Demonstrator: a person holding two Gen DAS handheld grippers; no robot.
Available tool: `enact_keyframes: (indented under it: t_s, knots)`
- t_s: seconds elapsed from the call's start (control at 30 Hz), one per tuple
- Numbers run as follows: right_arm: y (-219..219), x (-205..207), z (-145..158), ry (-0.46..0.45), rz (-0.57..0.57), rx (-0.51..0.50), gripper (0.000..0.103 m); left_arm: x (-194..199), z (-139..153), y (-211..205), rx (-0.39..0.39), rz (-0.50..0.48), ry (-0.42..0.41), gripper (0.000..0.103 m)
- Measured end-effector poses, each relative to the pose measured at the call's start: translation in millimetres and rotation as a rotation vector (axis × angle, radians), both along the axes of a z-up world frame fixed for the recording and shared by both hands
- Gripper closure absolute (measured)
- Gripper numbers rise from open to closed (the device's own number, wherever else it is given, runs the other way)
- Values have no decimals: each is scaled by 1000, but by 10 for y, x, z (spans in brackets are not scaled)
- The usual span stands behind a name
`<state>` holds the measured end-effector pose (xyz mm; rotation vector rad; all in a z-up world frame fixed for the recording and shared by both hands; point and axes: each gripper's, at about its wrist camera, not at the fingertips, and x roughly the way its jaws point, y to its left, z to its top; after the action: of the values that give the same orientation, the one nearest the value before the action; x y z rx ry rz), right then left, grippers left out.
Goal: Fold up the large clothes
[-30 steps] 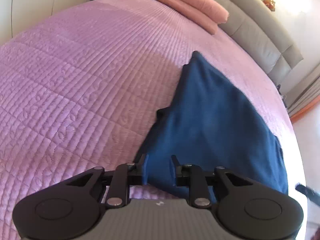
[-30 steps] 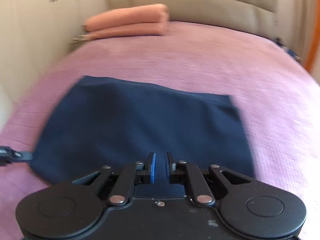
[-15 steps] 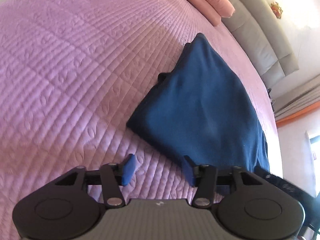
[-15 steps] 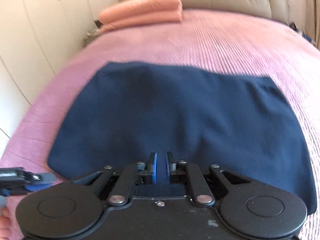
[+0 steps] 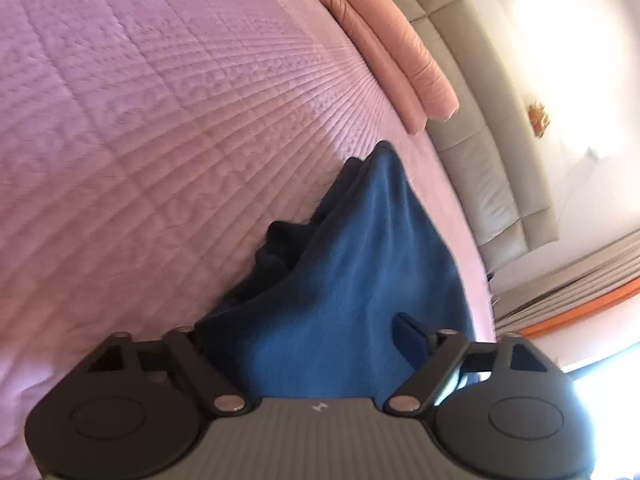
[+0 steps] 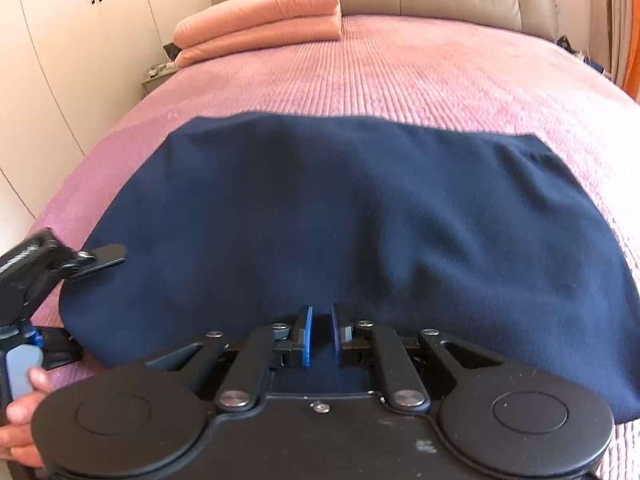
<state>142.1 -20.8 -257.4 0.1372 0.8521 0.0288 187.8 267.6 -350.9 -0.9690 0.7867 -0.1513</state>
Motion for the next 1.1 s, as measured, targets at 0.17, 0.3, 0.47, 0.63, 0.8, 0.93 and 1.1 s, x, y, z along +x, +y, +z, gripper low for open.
enact_keyframes:
  t_s: [0.17,0.3,0.47,0.63,0.8,0.93,1.1]
  knots:
    - [19,-10,93,-42,-20,-20,93,228,-124,-106,-69,-29,5,52]
    - [31,24,105,-45,-36,-39,94,397,-116,-245,-29,-75,24,72]
    - [72,-57,58,-46,-81,-101,96,445,57,-287,-17,-100,-22,88]
    - [47,-142,15,-33,-90,-69,96,400,547,-505,38,-196,-155,89]
    - [-251,-99,-223,12,-61,149,96,475,995,-1194,171,-405,-307,88]
    - [-631,-159,-256,28,-89,369,96,470,1190,-1720,281,-522,-388,85]
    - [-1023,-227,-196,19,-115,542,96,483,1352,-2340,262,-605,-453,83]
